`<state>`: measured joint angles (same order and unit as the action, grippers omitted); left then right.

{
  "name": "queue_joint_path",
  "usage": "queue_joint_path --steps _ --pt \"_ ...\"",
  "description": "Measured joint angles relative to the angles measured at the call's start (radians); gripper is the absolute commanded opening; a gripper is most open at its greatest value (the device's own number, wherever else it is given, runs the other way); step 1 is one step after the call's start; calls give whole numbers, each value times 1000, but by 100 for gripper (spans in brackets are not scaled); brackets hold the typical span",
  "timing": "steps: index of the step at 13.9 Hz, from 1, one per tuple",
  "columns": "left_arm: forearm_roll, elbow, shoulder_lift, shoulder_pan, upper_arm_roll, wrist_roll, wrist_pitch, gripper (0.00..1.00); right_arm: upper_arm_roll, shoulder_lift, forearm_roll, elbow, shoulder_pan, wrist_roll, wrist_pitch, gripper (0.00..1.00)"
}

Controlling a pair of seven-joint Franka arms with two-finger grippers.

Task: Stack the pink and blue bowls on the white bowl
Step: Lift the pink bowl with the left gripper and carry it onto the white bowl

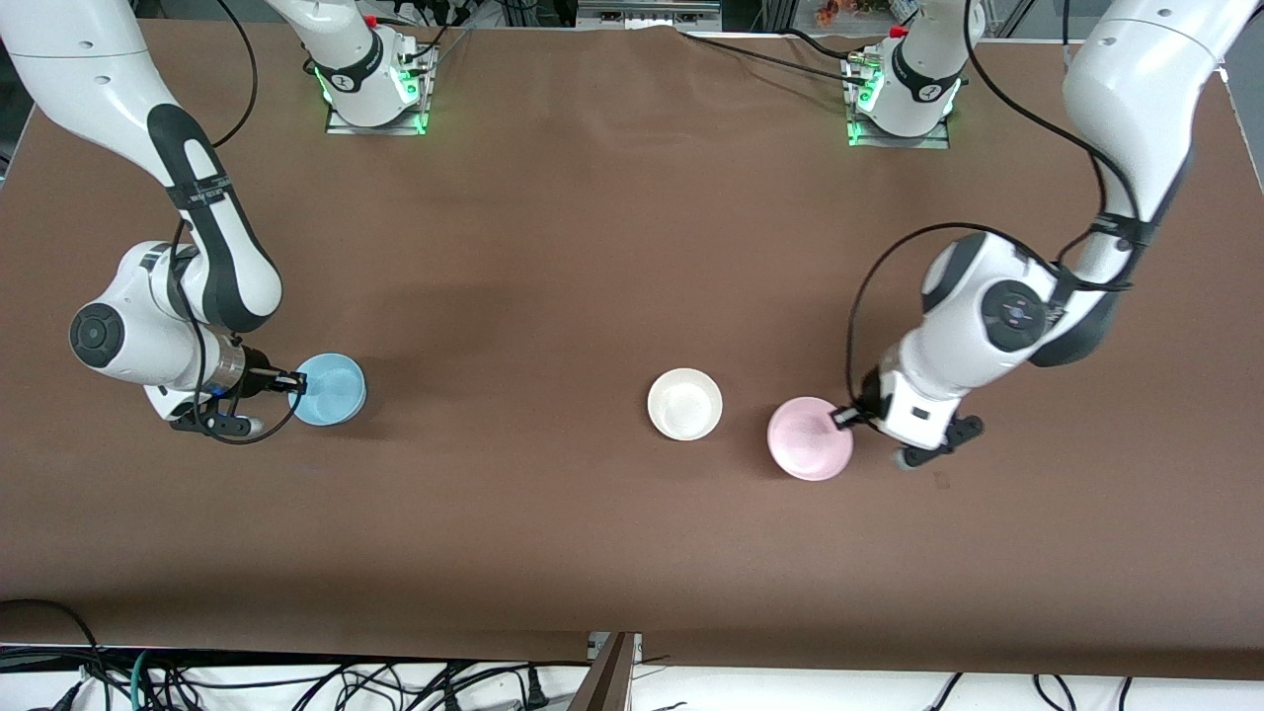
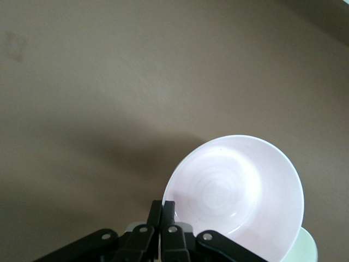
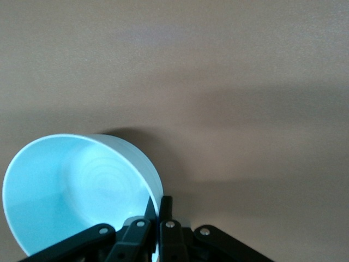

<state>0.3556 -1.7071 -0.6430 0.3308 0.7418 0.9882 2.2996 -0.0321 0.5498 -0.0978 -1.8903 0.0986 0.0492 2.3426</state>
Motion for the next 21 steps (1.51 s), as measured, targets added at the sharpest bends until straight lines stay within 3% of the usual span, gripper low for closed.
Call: queue_joint_path --steps 4,7,10,17,21 --pt "5 -24 4 -83 1 141 17 0 -12 -15 0 17 0 2 -37 0" --pt "94 -102 8 -101 2 260 144 0 -40 -35 0 62 -1 3 -120 0" --pt "149 -156 16 -110 2 350 191 0 -72 -46 0 110 -1 3 -186 0" --pt "160 -162 32 -188 4 465 194 0 -127 -47 -68 151 -3 2 -225 0" --pt "264 -174 32 -205 3 577 199 0 -165 -47 -82 157 -4 -54 -227 0"
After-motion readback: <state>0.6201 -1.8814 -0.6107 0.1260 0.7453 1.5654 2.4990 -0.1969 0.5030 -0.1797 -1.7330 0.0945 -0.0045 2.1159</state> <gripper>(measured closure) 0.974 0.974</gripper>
